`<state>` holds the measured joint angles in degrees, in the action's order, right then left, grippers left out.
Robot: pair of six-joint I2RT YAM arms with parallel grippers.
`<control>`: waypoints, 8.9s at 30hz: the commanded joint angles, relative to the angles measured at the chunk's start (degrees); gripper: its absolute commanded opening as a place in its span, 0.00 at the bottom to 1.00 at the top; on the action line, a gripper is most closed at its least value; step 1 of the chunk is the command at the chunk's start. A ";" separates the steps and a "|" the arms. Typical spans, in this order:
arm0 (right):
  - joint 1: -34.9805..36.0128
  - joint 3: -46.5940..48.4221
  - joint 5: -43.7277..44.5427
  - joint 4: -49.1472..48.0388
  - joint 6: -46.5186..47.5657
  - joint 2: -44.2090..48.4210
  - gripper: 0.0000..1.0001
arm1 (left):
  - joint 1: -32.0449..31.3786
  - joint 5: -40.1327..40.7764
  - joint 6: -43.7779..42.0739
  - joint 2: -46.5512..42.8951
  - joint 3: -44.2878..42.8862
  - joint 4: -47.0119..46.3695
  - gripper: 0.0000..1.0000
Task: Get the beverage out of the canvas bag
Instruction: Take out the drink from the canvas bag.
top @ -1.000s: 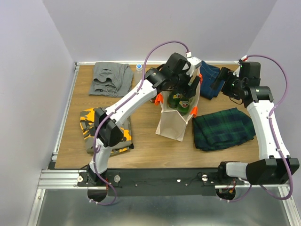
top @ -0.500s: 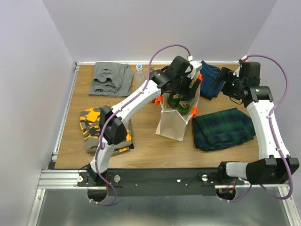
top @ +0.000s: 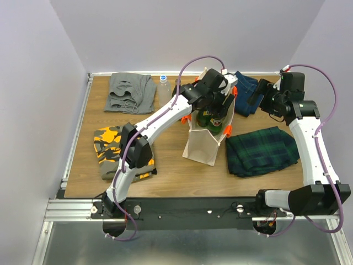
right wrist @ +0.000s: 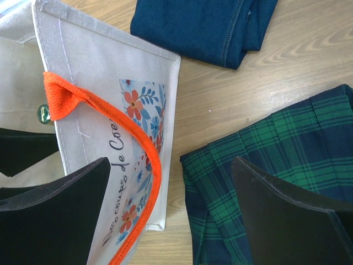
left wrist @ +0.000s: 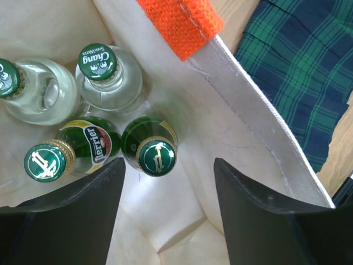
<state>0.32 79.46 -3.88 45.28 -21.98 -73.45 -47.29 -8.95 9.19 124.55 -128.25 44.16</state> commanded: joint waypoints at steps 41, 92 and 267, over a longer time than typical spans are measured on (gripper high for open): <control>-0.05 0.70 0.80 1.31 0.97 -0.99 1.00 | -0.08 4.12 -1.46 4.30 -3.15 -1.53 0.73; -0.14 0.78 0.80 1.22 1.06 -1.52 1.00 | 0.27 3.85 -1.02 5.61 -1.92 -2.76 0.63; -0.14 -0.10 0.36 1.31 0.36 -0.38 1.00 | 0.44 -1.86 -2.69 -16.88 -13.43 1.01 0.00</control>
<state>0.32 79.46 -3.90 46.15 -21.47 -74.83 -47.00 -10.15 6.07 113.25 -137.73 52.45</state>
